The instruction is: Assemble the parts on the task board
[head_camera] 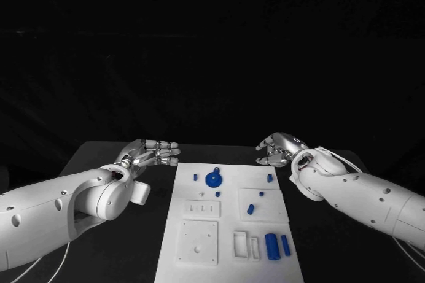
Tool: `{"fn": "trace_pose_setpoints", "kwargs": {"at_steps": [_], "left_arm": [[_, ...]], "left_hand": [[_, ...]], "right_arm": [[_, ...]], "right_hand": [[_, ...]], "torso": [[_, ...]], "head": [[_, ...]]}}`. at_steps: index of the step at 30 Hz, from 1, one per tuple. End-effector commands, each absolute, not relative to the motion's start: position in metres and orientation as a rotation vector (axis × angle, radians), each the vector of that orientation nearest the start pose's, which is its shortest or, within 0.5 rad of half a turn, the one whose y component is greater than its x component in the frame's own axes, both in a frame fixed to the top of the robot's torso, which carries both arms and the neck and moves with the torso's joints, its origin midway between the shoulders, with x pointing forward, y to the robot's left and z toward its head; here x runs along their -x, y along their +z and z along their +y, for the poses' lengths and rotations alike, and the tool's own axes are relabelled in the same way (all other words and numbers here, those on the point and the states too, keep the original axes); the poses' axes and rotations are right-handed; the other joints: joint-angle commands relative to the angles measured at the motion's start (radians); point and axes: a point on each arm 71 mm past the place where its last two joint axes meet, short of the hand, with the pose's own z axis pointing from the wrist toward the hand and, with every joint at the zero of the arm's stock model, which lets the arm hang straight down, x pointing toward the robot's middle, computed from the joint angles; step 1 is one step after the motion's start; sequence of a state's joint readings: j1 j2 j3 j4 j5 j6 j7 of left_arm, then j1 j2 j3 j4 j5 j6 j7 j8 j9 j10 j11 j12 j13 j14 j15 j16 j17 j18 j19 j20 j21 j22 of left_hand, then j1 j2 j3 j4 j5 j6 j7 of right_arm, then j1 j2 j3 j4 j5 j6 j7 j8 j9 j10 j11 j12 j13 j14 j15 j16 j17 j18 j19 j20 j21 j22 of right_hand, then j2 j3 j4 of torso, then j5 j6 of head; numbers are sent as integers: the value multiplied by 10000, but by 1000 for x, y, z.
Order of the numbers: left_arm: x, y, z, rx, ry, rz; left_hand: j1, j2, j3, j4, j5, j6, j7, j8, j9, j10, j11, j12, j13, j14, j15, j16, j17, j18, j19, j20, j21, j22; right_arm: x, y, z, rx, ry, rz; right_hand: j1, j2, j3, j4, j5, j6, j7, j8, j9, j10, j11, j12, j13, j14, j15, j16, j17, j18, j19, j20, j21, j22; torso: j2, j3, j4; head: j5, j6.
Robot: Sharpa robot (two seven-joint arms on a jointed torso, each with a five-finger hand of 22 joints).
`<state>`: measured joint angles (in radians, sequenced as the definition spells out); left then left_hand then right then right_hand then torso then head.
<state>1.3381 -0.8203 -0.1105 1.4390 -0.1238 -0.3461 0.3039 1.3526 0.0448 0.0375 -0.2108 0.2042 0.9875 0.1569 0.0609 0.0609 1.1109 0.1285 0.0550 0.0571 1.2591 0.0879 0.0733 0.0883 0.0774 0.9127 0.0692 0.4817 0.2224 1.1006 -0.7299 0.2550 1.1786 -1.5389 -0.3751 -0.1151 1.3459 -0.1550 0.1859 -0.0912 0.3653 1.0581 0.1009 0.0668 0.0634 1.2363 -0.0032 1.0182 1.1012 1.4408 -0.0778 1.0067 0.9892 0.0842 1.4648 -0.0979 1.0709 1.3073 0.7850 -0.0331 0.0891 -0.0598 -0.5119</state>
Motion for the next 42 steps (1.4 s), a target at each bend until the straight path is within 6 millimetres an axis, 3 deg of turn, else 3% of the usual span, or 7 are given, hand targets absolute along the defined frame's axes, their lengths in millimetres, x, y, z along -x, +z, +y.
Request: {"fn": "trace_pose_setpoints", "kwargs": {"at_steps": [1, 4, 12, 14, 19, 25, 42], "left_arm": [[-519, -142, 222, 9309, -14053, 14610], [-519, -142, 222, 9296, -14085, 14629], [-519, -143, 223, 9291, -14102, 14636], [-519, -143, 223, 9290, -14106, 14637], [-519, -144, 223, 9282, -14141, 14665], [-519, -145, 222, 9275, -14174, 14703], [-520, -146, 223, 9267, -14137, 14736]], "left_hand": [[-8, 35, 83, -114, 34, -77, 4, 36, 17, 219, -55, 40, 7, -18, -42, -33, -13, -100, -99, -33, 60, 5], [-82, 24, 175, -208, 31, -51, -5, 32, 15, 217, -59, 38, 7, -12, -47, -29, -15, -111, -113, -41, 101, 20], [-111, 7, 215, -271, 30, -50, 1, 35, 17, 167, -41, 35, 6, -6, -44, -28, -14, -110, -132, -44, 124, 28], [-113, 5, 216, -275, 30, -51, 1, 34, 17, 158, -38, 35, 6, -7, -43, -29, -14, -110, -134, -43, 126, 28], [-113, -7, 213, -298, 29, -57, 9, 35, 17, 29, -4, 37, 7, -11, -32, -30, -16, -103, -142, -34, 139, 31], [-113, -7, 213, -298, 29, -57, 9, 35, 17, 29, -4, 37, 7, -11, -32, -30, -16, -103, -142, -34, 139, 31], [-104, 4, 180, -312, 15, -69, 15, 34, 16, -12, 8, 38, 7, -10, -28, -28, -15, -92, -159, -23, 160, 31]], "right_arm": [[-557, -161, -274, -757, 5908, 15393], [-557, -163, -291, -870, 5900, 15569], [-556, -177, -327, -1313, 5604, 16083], [-555, -181, -330, -1391, 5589, 16167], [-555, -190, -331, -1516, 5646, 16350], [-556, -199, -330, -1690, 5723, 16469], [-554, -221, -329, -2065, 5718, 16749]], "right_hand": [[33, 82, 57, -293, 70, -57, 79, -40, 3, -80, 22, -16, 29, -3, 51, -48, 27, -156, 205, 78, 5, 1409], [6, 129, 32, -445, 82, -61, 59, -50, -2, -78, 6, -17, 33, -1, 43, -66, 59, -165, 194, 67, 28, 1409], [-117, 122, 92, -722, 605, -180, 81, -49, -2, -136, 12, -108, -23, -23, 50, -148, 68, -163, 153, 66, -24, 1391], [-129, 142, -5, -723, 475, -207, 86, -48, -2, -135, 20, -107, -24, -24, 57, -159, 70, -157, 153, 73, -30, 1390], [-49, 250, -446, -676, 288, -292, 93, -42, 1, -156, 32, -129, -49, -18, 72, -183, 89, -141, 154, 95, -56, 1386], [-35, 254, -467, -693, 335, -310, 115, -50, -3, -153, 49, -118, -41, -16, 78, -179, 99, -141, 158, 97, -50, 1389], [-97, 306, -608, -663, 323, -363, 145, -46, 0, -183, 78, -123, -53, -25, 100, -195, 104, -127, 159, 121, -79, 1384]], "torso": [[25, 98, -81], [38, 139, -69], [59, 172, -68], [61, 177, -67], [93, 273, -43], [121, 321, -8], [106, 313, -26]], "head": [[-59, 1], [-131, -2], [-268, -38], [-268, -63], [-296, -80], [-336, -79], [-233, -193]]}}
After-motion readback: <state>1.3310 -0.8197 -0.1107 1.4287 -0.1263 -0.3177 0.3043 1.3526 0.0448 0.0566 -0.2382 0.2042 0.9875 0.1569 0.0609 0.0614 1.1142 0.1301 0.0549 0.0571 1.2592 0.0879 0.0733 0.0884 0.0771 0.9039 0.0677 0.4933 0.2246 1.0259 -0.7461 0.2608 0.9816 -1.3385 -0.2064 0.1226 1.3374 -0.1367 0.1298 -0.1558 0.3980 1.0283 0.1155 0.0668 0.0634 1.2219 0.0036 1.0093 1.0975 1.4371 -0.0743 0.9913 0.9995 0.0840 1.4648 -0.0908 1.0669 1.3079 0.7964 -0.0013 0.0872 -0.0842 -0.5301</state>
